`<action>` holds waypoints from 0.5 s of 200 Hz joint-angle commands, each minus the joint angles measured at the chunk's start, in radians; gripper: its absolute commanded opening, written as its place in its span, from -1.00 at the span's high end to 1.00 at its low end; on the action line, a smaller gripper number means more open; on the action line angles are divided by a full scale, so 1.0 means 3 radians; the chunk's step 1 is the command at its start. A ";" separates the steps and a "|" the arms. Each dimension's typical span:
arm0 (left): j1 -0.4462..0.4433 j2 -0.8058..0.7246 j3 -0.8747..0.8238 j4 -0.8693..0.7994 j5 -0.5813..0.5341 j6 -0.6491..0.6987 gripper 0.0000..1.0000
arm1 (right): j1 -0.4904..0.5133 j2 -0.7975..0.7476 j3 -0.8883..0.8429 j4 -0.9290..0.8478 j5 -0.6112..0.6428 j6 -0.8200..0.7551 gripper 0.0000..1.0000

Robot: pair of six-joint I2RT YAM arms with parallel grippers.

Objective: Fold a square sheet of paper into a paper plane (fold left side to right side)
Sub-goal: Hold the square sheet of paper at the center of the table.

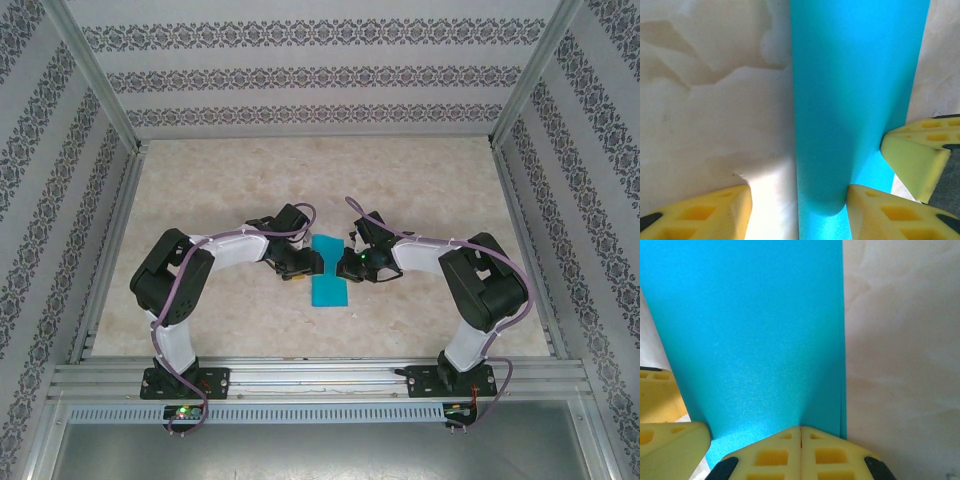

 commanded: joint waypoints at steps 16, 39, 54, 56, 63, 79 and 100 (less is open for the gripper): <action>-0.0078 0.0284 0.0022 0.0071 0.0172 0.0029 -0.03 | 0.0040 0.0016 0.0028 -0.0200 0.0118 -0.0069 0.76; -0.0078 0.0342 0.0054 0.0015 0.0130 0.0047 -0.02 | 0.0037 -0.0072 0.0058 -0.0180 0.0122 -0.0067 0.66; -0.0080 0.0377 0.0074 -0.0026 0.0098 0.0065 -0.02 | 0.0037 -0.0127 0.0070 -0.0177 0.0130 -0.0069 0.62; -0.0080 0.0382 0.0077 -0.0031 0.0096 0.0068 -0.02 | 0.0037 -0.0134 0.0070 -0.0179 0.0135 -0.0067 0.62; -0.0088 0.0394 0.0085 -0.0046 0.0078 0.0075 -0.02 | 0.0036 -0.0158 0.0076 -0.0177 0.0138 -0.0067 0.60; -0.0090 0.0425 0.0103 -0.0074 0.0058 0.0081 -0.02 | 0.0028 -0.0219 0.0066 -0.0170 0.0152 -0.0067 0.56; -0.0095 0.0462 0.0120 -0.0093 0.0044 0.0086 -0.02 | 0.0021 -0.0300 0.0041 -0.0181 0.0181 -0.0062 0.50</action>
